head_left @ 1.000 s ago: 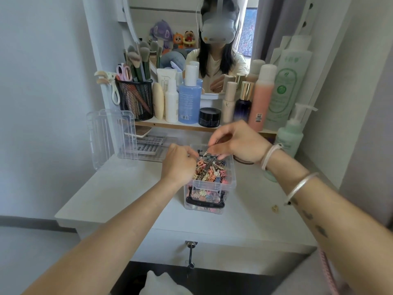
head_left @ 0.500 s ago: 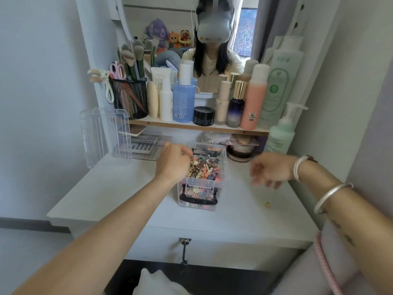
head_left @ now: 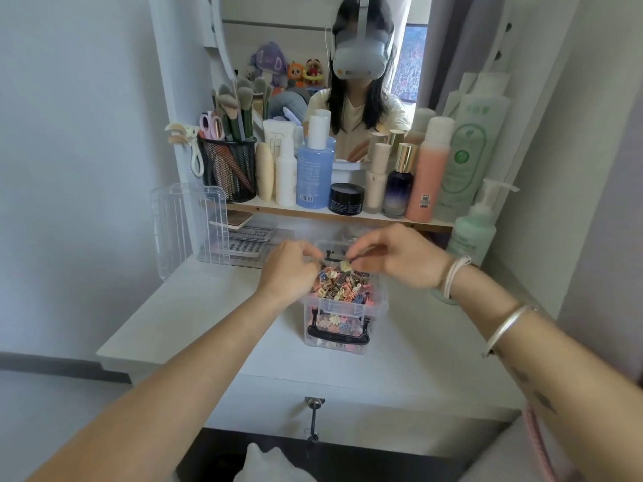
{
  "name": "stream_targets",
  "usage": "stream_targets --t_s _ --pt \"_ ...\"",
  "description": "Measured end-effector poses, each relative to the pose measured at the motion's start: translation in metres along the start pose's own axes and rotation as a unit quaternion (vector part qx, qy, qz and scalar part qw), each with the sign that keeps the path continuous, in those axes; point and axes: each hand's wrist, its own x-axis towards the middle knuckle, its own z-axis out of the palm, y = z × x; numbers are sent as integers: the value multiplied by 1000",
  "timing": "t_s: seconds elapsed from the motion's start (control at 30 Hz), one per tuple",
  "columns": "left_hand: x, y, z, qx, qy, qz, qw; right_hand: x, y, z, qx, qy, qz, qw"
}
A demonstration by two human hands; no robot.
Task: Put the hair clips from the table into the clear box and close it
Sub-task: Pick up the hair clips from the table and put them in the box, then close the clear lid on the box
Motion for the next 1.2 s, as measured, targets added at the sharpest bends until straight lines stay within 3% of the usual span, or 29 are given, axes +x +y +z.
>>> stream_targets --t_s 0.07,0.13,0.37,0.63,0.87,1.2 --pt "0 1 -1 13 0 8 1000 5 -4 12 -97 -54 2 994" --pt "2 0 -3 26 0 12 1000 9 -7 20 -119 -77 1 990" --pt "15 -20 -32 51 19 1 998 24 -30 36 -81 -130 -37 988" --pt "25 -44 -77 111 109 6 988 72 -63 40 -61 -43 -89 993" --pt "29 -77 -109 246 167 11 955 133 -100 66 -88 -66 -132 985" --pt "41 -104 -111 151 133 -92 975 171 -99 94 -37 -36 -90 995"
